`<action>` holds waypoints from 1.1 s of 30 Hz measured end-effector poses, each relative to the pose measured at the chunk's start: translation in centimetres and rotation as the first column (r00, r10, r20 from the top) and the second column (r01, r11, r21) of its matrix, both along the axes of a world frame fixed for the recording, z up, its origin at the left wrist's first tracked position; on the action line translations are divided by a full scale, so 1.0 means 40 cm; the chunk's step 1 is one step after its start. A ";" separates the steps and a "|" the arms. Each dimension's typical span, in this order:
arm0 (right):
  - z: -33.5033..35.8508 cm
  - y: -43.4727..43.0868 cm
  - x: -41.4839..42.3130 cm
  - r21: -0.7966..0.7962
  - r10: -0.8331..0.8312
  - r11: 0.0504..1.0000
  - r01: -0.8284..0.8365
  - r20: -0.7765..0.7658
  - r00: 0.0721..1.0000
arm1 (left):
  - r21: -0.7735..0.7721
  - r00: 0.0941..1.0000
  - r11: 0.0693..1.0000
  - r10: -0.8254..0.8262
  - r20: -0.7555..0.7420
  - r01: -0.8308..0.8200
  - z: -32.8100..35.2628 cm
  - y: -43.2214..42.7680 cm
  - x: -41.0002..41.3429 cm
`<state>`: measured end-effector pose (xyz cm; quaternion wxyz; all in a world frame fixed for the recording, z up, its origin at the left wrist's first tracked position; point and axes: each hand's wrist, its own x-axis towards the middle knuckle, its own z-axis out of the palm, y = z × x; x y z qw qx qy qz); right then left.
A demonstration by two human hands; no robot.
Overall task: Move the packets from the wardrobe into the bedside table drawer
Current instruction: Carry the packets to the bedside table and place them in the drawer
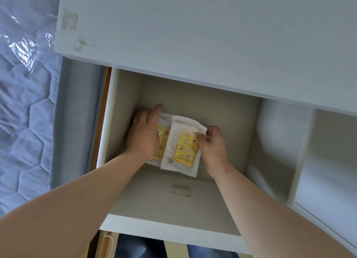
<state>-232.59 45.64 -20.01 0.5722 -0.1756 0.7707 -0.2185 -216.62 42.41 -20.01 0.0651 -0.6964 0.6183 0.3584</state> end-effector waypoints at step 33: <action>-0.007 0.057 0.025 0.241 0.374 0.907 -0.346 -0.083 0.924 | 0.219 0.800 0.841 -0.539 0.264 0.494 -0.027 0.069 -0.019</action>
